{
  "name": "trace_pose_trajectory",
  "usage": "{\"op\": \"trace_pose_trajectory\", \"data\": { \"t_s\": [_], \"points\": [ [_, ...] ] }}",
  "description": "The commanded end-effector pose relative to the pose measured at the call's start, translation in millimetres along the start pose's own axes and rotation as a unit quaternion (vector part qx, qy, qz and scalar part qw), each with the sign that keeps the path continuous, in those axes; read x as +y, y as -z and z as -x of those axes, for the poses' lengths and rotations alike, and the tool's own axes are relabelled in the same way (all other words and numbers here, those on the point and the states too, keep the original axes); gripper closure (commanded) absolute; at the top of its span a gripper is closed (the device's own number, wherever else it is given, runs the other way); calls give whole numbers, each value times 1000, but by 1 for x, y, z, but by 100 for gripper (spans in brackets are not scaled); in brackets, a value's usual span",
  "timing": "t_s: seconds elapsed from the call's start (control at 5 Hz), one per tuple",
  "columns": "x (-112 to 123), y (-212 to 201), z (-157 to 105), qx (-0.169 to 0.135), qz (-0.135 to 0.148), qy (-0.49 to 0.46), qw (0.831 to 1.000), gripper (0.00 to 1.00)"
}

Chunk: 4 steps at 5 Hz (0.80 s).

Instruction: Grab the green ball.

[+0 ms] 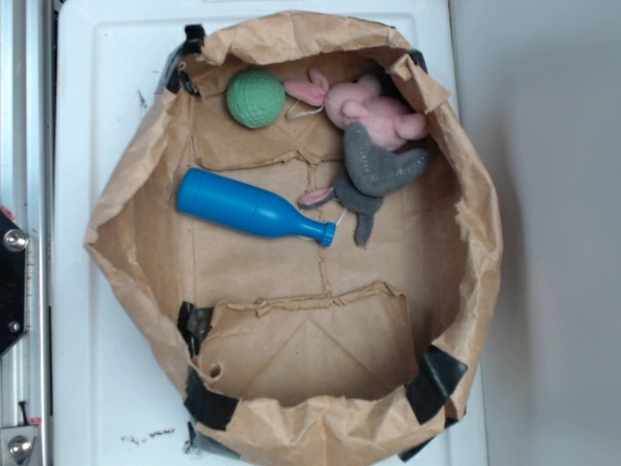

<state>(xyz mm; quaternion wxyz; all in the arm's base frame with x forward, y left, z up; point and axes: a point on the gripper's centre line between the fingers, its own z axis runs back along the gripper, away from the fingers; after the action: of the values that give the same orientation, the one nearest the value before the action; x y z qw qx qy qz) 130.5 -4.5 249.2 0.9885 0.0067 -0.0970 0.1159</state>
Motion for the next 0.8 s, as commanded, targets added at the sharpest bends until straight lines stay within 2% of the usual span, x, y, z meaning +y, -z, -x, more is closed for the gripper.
{"op": "trace_pose_trajectory", "data": {
  "t_s": [0.0, 0.2, 0.4, 0.6],
  "points": [
    [0, 0, 0, 0, 0, 0, 1000, 0],
    [0, 2, -51, -11, 2, -58, 998, 0],
    [11, 9, -86, -23, 3, -103, 994, 0],
    [20, 18, -105, -52, -25, -176, 983, 0]
  ]
}}
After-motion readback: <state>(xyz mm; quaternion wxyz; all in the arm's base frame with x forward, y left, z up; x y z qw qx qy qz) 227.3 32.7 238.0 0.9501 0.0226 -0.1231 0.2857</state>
